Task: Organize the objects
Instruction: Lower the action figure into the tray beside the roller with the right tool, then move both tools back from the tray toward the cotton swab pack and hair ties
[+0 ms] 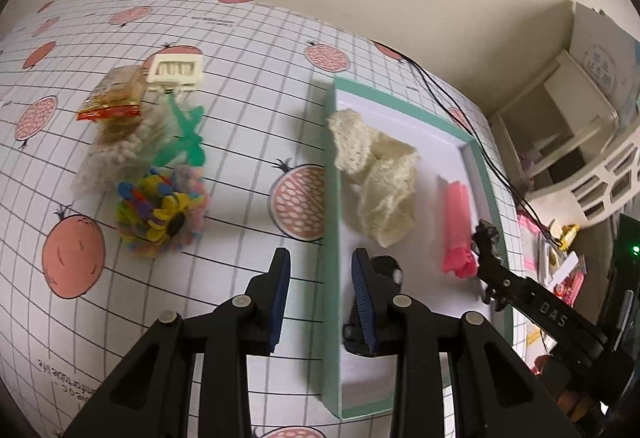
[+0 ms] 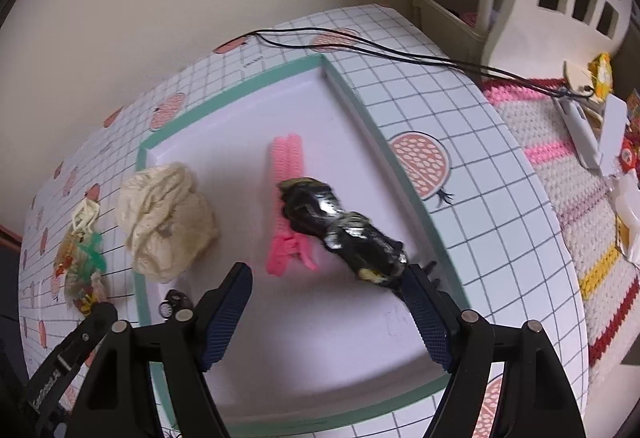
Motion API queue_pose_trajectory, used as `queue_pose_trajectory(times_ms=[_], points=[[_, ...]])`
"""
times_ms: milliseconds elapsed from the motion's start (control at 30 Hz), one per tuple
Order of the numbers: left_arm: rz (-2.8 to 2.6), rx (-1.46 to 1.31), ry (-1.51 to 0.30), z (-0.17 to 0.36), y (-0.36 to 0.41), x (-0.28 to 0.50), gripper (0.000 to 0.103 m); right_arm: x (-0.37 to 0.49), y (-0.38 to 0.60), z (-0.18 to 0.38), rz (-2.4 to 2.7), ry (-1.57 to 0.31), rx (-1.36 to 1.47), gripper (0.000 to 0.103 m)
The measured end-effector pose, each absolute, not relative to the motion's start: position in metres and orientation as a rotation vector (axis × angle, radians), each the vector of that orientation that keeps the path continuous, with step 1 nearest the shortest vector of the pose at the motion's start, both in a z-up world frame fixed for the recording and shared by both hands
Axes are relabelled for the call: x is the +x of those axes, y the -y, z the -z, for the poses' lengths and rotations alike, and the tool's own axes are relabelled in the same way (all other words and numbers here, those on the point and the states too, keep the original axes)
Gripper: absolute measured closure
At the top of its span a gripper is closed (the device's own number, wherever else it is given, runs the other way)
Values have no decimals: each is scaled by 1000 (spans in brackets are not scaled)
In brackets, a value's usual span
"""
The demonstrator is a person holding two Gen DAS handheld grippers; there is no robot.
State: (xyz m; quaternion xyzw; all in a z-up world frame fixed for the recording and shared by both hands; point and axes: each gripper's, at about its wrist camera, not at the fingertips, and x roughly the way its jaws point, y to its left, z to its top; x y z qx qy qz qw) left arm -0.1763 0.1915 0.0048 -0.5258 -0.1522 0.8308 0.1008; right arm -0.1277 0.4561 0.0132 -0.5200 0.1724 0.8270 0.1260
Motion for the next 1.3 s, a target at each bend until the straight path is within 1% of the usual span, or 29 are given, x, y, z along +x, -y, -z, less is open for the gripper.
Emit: queue_pose_trajectory(times_ms=[100,133,200,267,333,400,467,533,567,600,667,767,900,967,1300], points=[[-2475,-1563,460,-4,-185,-178,67,-131,-449,-14,-2436,-473,-1512,23],[-2482,-1565,462,-4,-183,-178,65,-130,-447,-16,-2445,-472,-1509,23],[-2498,-1568,465,-5,-178,-178,55,-131,-442,-17,-2467,-459,-1506,23],[-2515,-1568,473,-5,-174,-179,53,-133,-437,-18,-2487,-443,-1504,23],[-2530,-1569,479,-5,-171,-179,47,-134,-432,-18,-2502,-432,-1511,23],[-2544,-1572,487,-5,-167,-179,37,-135,-427,-18,-2514,-410,-1519,22],[-2560,-1573,487,-6,-164,-179,37,-136,-421,-18,-2531,-392,-1521,21],[-2578,-1577,480,-6,-160,-178,31,-137,-419,-18,-2544,-388,-1521,18],[-2593,-1574,484,-6,-158,-178,22,-137,-417,-18,-2553,-388,-1521,17],[-2602,-1571,489,-6,-157,-178,19,-137,-415,-18,-2559,-388,-1520,16],[-2621,-1565,498,-6,-154,-179,18,-137,-412,-18,-2572,-383,-1524,13],[-2651,-1554,496,-8,-151,-179,10,-137,-407,-18,-2587,-368,-1531,8],[-2691,-1537,477,-10,-148,-179,2,-138,-402,-18,-2610,-367,-1536,1],[-2705,-1533,471,-11,-145,-178,0,-138,-399,-18,-2619,-364,-1538,0],[-2756,-1537,466,-13,-135,-179,0,-139,-390,-19,-2650,-297,-1507,0]])
